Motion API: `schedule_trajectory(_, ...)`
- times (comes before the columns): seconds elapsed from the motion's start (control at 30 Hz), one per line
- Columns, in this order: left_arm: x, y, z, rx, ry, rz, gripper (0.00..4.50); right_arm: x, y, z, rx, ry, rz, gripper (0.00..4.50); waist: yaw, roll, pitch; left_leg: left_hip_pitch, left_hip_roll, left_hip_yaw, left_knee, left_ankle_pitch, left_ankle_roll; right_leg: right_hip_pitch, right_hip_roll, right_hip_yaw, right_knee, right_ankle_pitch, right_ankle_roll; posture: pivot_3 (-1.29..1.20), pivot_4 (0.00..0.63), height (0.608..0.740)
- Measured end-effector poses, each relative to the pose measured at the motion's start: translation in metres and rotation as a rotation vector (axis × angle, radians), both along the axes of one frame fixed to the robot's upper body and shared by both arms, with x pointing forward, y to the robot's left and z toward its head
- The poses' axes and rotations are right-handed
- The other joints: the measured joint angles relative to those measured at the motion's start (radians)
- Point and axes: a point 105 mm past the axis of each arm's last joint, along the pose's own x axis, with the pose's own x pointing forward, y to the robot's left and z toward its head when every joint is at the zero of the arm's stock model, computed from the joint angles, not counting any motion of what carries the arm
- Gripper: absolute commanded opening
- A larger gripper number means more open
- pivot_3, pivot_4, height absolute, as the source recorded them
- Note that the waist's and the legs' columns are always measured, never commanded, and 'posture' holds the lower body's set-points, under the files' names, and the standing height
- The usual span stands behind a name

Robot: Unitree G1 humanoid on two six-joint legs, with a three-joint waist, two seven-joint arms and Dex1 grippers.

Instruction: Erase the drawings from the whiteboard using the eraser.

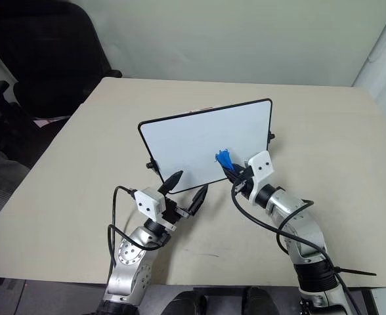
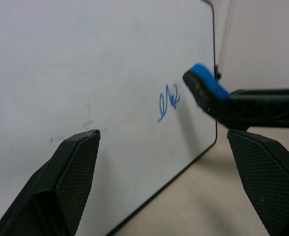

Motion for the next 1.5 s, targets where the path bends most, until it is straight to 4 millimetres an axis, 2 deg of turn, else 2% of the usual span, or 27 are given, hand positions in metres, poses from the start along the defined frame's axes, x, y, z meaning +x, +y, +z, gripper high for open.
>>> schedule_trajectory(0.17, 0.001, -0.005, -0.007, -0.005, 0.026, -0.016, 4.50, 0.006, 0.009, 0.003, -0.008, -0.037, -0.002, 0.81, 0.000, 0.000, 0.000, 0.000, 0.000, 0.000, 0.000, 0.000, 0.000, 0.000, 0.000, 0.000, 0.000, 0.001, -0.001, 0.00, 0.150, 0.740)
schedule_trajectory(0.4, 0.000, -0.005, -0.008, 0.000, 0.028, -0.024, 4.50, 0.016, 0.012, -0.004, -0.048, -0.049, -0.046, 0.81, 0.000, 0.000, 0.000, 0.000, 0.000, 0.000, 0.000, 0.000, 0.000, -0.001, 0.000, 0.000, 0.000, 0.002, -0.002, 0.00, 0.150, 0.740)
schedule_trajectory(0.7, -0.003, -0.002, -0.012, 0.006, 0.038, -0.014, 4.50, 0.036, 0.017, -0.021, -0.226, -0.106, -0.154, 0.81, -0.001, 0.000, 0.000, 0.001, 0.000, 0.000, 0.000, 0.001, 0.000, -0.001, 0.000, 0.000, 0.000, 0.005, -0.007, 0.00, 0.150, 0.740)
schedule_trajectory(0.77, -0.003, 0.000, -0.010, 0.008, 0.032, -0.010, 4.50, 0.036, 0.016, -0.025, -0.241, -0.100, -0.159, 0.81, -0.001, 0.000, 0.000, 0.000, 0.000, 0.000, 0.000, 0.001, 0.001, -0.001, 0.000, 0.000, -0.001, 0.005, -0.012, 0.00, 0.150, 0.740)
schedule_trajectory(1.0, -0.004, 0.002, -0.009, 0.009, 0.030, -0.008, 4.50, 0.030, 0.019, -0.032, -0.240, -0.084, -0.121, 0.81, -0.001, 0.000, 0.000, 0.000, 0.000, 0.000, 0.000, 0.004, 0.006, -0.002, 0.000, 0.000, -0.001, 0.007, -0.014, 0.00, 0.150, 0.740)
schedule_trajectory(1.2, -0.004, 0.003, -0.010, 0.009, 0.034, -0.010, 4.50, 0.015, 0.037, -0.015, -0.198, -0.146, -0.013, 0.81, -0.002, 0.000, 0.000, -0.004, 0.000, 0.000, -0.001, 0.011, -0.001, -0.003, 0.000, 0.000, -0.003, 0.006, -0.013, 0.00, 0.150, 0.740)
schedule_trajectory(1.4, -0.003, 0.003, -0.009, 0.002, 0.032, -0.013, 4.50, 0.025, 0.040, -0.016, -0.213, -0.139, -0.043, 0.81, -0.001, 0.000, 0.000, -0.016, 0.000, 0.000, 0.000, 0.011, -0.001, -0.016, 0.000, 0.000, -0.003, 0.012, -0.009, 0.00, 0.150, 0.740)
schedule_trajectory(1.5, -0.002, 0.003, -0.007, 0.000, 0.027, -0.014, 4.50, 0.032, 0.041, -0.018, -0.215, -0.127, -0.087, 0.81, -0.001, 0.000, 0.000, -0.016, 0.001, 0.000, 0.000, 0.011, -0.002, -0.017, 0.000, 0.000, -0.003, 0.016, -0.004, 0.00, 0.150, 0.740)
